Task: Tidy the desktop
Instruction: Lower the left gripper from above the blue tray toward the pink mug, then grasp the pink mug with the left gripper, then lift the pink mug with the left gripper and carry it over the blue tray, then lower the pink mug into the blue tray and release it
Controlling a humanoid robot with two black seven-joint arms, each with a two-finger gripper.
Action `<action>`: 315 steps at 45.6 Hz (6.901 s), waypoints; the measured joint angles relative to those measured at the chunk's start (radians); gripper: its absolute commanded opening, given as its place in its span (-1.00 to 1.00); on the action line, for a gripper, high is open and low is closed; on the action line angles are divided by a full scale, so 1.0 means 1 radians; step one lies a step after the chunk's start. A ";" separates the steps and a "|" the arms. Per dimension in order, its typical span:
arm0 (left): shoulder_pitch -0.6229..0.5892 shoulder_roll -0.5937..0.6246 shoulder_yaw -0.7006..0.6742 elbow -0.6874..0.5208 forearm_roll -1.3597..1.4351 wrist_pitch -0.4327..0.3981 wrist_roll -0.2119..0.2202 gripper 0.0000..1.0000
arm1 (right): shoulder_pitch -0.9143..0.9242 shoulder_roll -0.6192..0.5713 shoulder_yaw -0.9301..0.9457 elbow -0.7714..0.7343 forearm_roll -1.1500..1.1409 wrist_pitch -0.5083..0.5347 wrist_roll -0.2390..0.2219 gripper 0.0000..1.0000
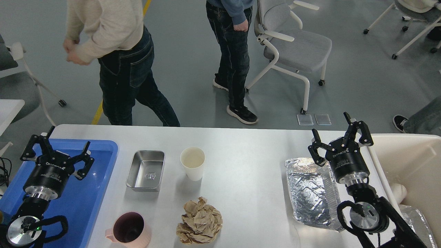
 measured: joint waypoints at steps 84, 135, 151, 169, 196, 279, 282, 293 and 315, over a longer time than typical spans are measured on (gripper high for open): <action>0.011 1.025 0.783 -0.562 0.884 0.299 -0.082 0.95 | -0.003 -0.002 -0.009 -0.005 0.000 0.010 -0.004 1.00; 0.104 1.069 0.813 -0.556 0.950 0.122 -0.110 0.94 | 0.002 -0.028 -0.017 -0.012 0.000 0.011 -0.006 1.00; -0.003 0.860 0.837 -0.528 1.391 -0.084 -0.156 0.94 | -0.011 -0.041 -0.008 -0.011 0.000 0.011 -0.005 1.00; -0.146 0.800 1.006 -0.446 1.502 -0.102 -0.153 0.83 | -0.021 -0.047 0.000 -0.007 0.000 0.013 0.000 1.00; -0.156 0.753 1.071 -0.422 1.586 -0.137 -0.092 -1.00 | -0.027 -0.058 0.014 -0.003 0.001 0.013 0.002 1.00; -0.091 1.044 0.660 -0.397 1.344 -0.322 -0.194 -1.00 | -0.022 -0.052 -0.001 -0.009 0.000 0.015 0.002 1.00; -0.068 1.043 0.660 -0.386 1.346 -0.310 -0.194 -1.00 | -0.022 -0.052 -0.002 -0.009 0.000 0.016 0.001 1.00; 0.011 1.037 0.665 -0.336 1.352 -0.254 -0.192 -1.00 | -0.020 -0.052 -0.003 -0.010 0.000 0.016 0.000 1.00; 0.050 0.984 0.763 -0.235 1.353 -0.144 -0.189 -1.00 | -0.019 -0.053 -0.003 -0.012 0.000 0.017 0.001 1.00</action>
